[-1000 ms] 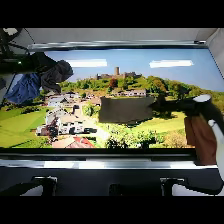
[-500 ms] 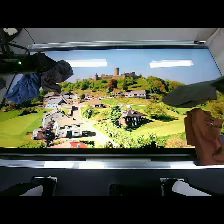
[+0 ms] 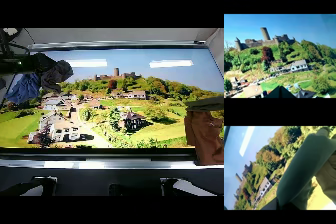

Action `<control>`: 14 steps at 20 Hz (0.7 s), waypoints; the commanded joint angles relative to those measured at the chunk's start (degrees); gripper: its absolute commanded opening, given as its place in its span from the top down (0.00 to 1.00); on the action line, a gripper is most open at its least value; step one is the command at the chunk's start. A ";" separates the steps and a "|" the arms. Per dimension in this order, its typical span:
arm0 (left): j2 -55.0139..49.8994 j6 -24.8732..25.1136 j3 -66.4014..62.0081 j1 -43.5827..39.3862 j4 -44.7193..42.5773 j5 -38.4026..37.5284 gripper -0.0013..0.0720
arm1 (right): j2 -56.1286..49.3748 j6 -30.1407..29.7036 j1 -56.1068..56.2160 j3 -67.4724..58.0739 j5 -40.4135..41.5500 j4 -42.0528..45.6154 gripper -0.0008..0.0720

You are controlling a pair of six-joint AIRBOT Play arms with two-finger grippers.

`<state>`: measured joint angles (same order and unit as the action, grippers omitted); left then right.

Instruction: Fold the shirts.

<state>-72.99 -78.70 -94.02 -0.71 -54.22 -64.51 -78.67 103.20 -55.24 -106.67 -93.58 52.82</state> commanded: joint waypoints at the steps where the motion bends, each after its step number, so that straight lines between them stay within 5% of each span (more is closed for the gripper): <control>1: 0.02 0.35 0.02 0.04 0.00 0.00 0.94 | -0.04 0.98 -3.13 -0.74 -8.04 7.34 0.94; 7: 0.15 0.33 0.02 0.04 0.20 -0.07 0.94 | 3.30 -3.26 -3.15 14.73 -12.39 32.98 0.94; 14: 0.17 0.31 0.02 0.02 0.20 -0.07 0.94 | 5.25 -4.68 -3.15 38.73 0.94 36.50 0.94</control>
<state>-72.86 -78.41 -94.02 -0.71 -54.06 -64.58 -73.93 99.18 -58.35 -75.48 -98.15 86.48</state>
